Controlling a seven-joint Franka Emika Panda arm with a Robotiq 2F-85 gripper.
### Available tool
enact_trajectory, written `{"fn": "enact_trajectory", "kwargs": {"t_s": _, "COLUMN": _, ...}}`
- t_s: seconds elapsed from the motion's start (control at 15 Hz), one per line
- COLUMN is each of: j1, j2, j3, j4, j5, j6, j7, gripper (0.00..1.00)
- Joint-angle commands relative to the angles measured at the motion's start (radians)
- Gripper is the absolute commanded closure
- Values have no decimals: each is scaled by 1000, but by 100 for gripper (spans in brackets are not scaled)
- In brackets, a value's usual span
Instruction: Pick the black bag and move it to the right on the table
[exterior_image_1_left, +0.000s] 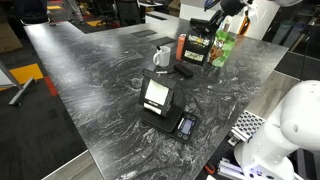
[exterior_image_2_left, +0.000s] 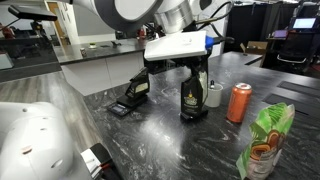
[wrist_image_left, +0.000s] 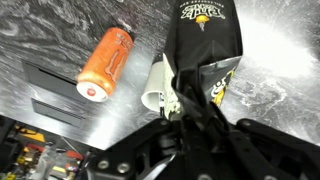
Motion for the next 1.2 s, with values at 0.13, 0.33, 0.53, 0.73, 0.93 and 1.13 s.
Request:
{"fn": "enact_trajectory", "kwargs": {"t_s": 0.13, "j1": -103, "j2": 6, "j3": -55, "j4": -6, "j5": -79, "j6": 12, "j7": 154, "gripper": 99}}
{"fn": "enact_trajectory", "kwargs": {"t_s": 0.33, "j1": -133, "j2": 69, "j3": -76, "j4": 21, "j5": -117, "j6": 5, "j7": 254, "gripper": 99}}
{"fn": "enact_trajectory", "kwargs": {"t_s": 0.53, "j1": -132, "j2": 125, "j3": -116, "j4": 39, "j5": -106, "j6": 7, "j7": 293, "gripper": 99}}
{"fn": "enact_trajectory", "kwargs": {"t_s": 0.73, "j1": -133, "j2": 184, "j3": -142, "j4": 63, "j5": -95, "j6": 11, "j7": 313, "gripper": 99}}
{"fn": "enact_trajectory", "kwargs": {"t_s": 0.93, "j1": -149, "j2": 232, "j3": -126, "j4": 87, "j5": -113, "j6": 12, "j7": 350, "gripper": 71}}
{"fn": "enact_trajectory", "kwargs": {"t_s": 1.13, "j1": -149, "j2": 238, "j3": -85, "j4": 107, "j5": -126, "j6": -10, "j7": 368, "gripper": 58}}
